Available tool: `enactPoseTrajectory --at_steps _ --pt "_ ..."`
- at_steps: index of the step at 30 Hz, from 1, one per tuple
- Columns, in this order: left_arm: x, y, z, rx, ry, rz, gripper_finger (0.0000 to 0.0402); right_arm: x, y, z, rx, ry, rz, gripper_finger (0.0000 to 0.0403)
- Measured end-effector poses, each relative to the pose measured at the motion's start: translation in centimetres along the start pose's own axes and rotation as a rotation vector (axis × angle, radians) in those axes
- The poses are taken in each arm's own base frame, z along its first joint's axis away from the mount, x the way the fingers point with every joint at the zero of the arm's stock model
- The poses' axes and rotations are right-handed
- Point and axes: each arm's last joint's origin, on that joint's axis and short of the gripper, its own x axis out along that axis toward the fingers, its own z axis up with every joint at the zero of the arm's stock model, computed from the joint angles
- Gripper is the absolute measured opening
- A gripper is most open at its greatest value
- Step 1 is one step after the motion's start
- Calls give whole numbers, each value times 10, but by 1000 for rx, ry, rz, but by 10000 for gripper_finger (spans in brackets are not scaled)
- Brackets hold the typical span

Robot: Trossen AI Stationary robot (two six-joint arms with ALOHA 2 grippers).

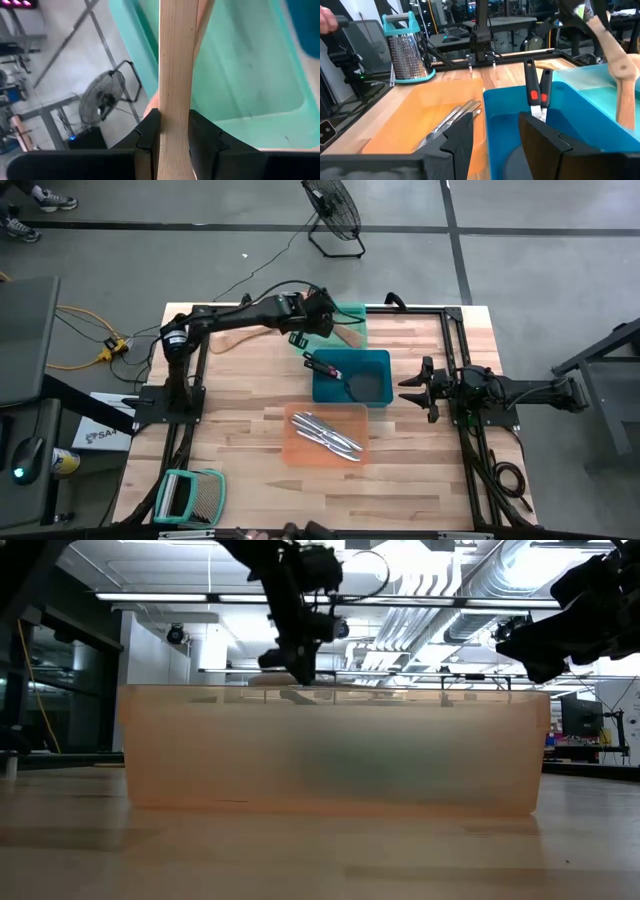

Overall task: Pick & Place Kitchen Items
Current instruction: Put the wooden serving spoon into the green bin

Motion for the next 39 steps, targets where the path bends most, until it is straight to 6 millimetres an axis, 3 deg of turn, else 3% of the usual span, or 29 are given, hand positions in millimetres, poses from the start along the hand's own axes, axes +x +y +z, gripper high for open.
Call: enactPoseTrajectory --at_steps 10,15,25,39 --pt "46 0 -13 27 166 11 70 0 0 0 0 -1 0 149" --pt "61 -4 -8 104 200 37 70 0 0 0 0 -1 0 149" --pt "64 -11 5 232 89 -13 70 0 0 0 0 -1 0 149" --pt "66 -11 11 227 15 -14 70 0 0 0 0 -1 0 149"
